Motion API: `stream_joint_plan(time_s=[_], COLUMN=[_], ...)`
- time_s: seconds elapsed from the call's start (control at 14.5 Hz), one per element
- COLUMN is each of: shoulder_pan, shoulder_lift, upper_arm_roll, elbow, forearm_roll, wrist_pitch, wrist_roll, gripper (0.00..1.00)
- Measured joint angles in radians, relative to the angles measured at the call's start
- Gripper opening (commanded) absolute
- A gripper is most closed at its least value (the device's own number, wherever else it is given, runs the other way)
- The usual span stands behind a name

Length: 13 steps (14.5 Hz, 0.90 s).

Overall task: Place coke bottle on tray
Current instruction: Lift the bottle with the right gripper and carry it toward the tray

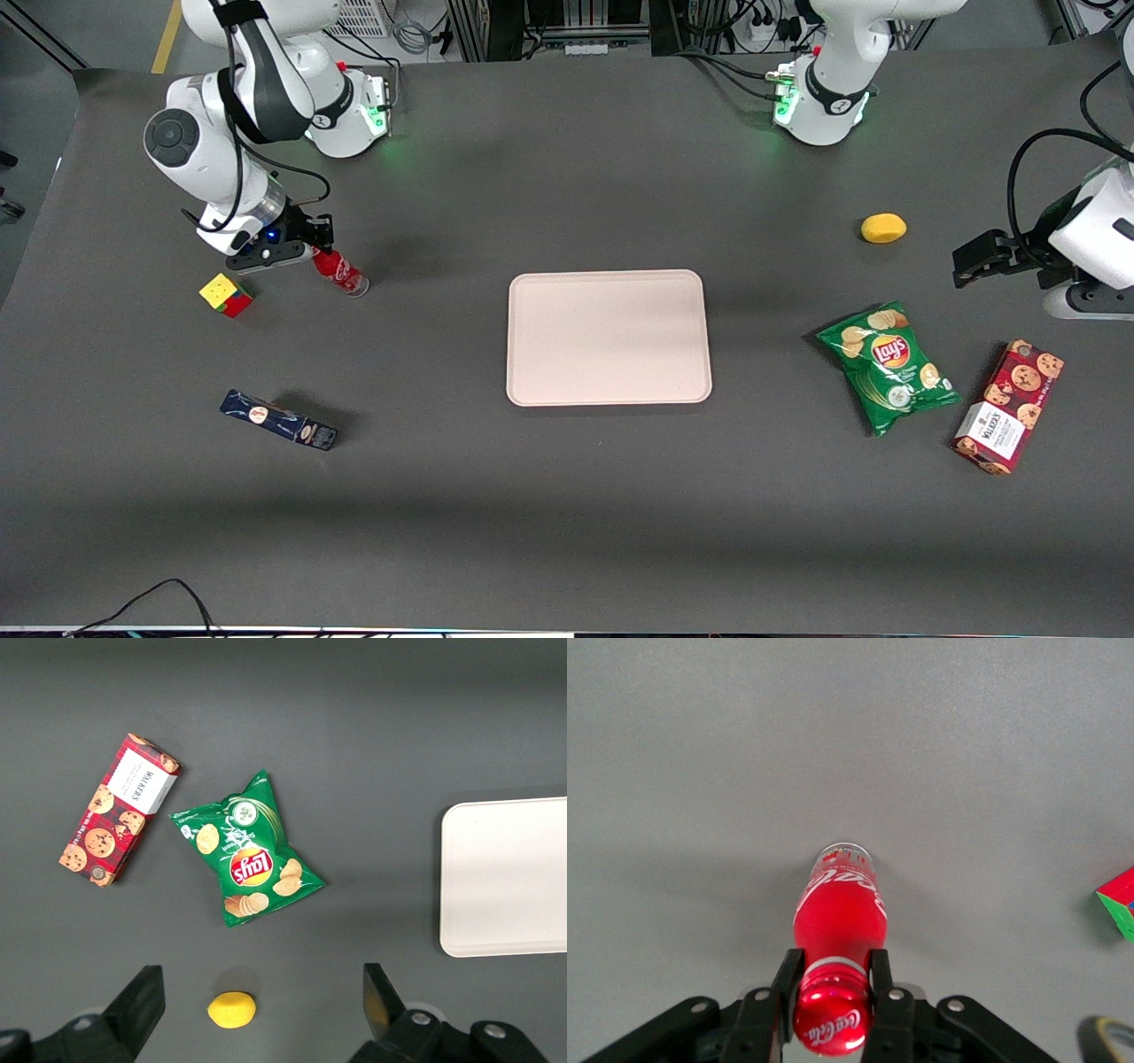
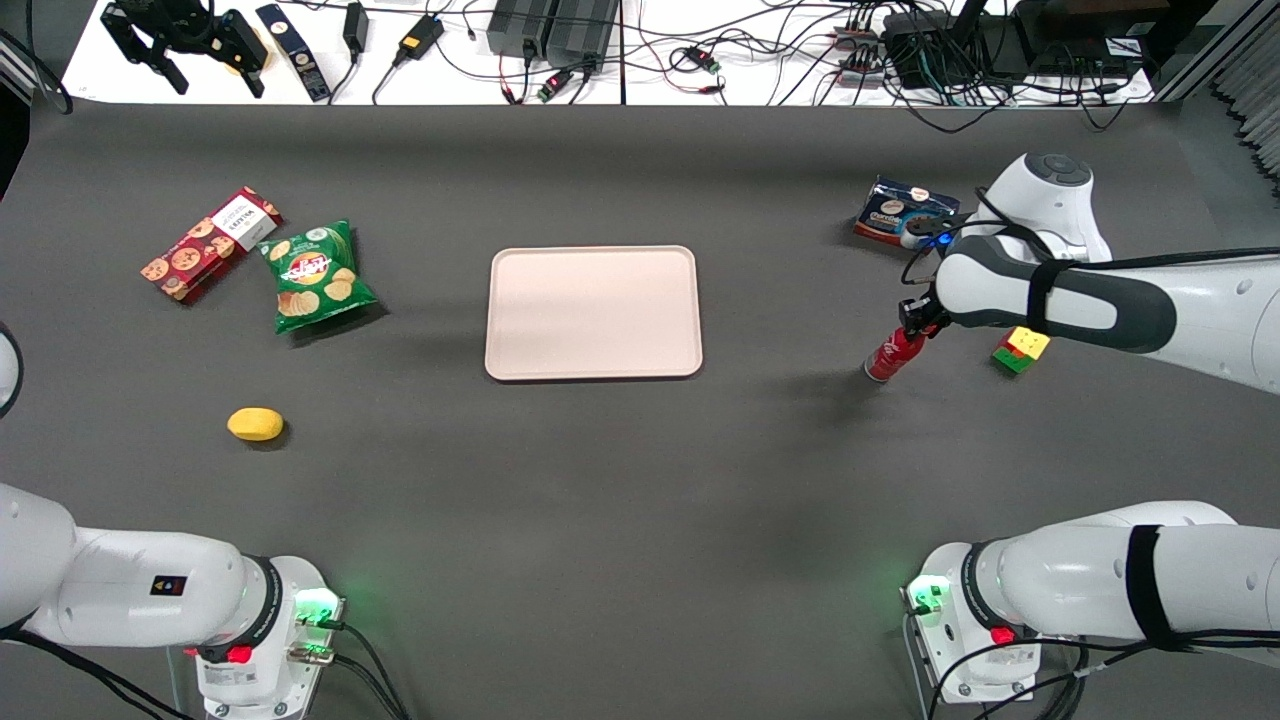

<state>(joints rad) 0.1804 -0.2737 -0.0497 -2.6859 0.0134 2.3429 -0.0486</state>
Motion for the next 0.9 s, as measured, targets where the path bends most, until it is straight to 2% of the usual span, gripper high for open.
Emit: stream_joint_plan(time_s=[0.21,0.69,0.9], shoulder_pan=[0.0,0.004,0.005], shoulder_lift=[-0.001,-0.009,-0.006], upper_arm_roll=[0.003,0.008,0.02], elbow=[0.115,0.615,0.78], forearm_roll=[0.0,0.0,0.0], wrist_pitch=[-0.166,-0.651,-0.788], wrist_roll=[0.0,0.0,0.0], gripper=[0.0,0.0,0.0])
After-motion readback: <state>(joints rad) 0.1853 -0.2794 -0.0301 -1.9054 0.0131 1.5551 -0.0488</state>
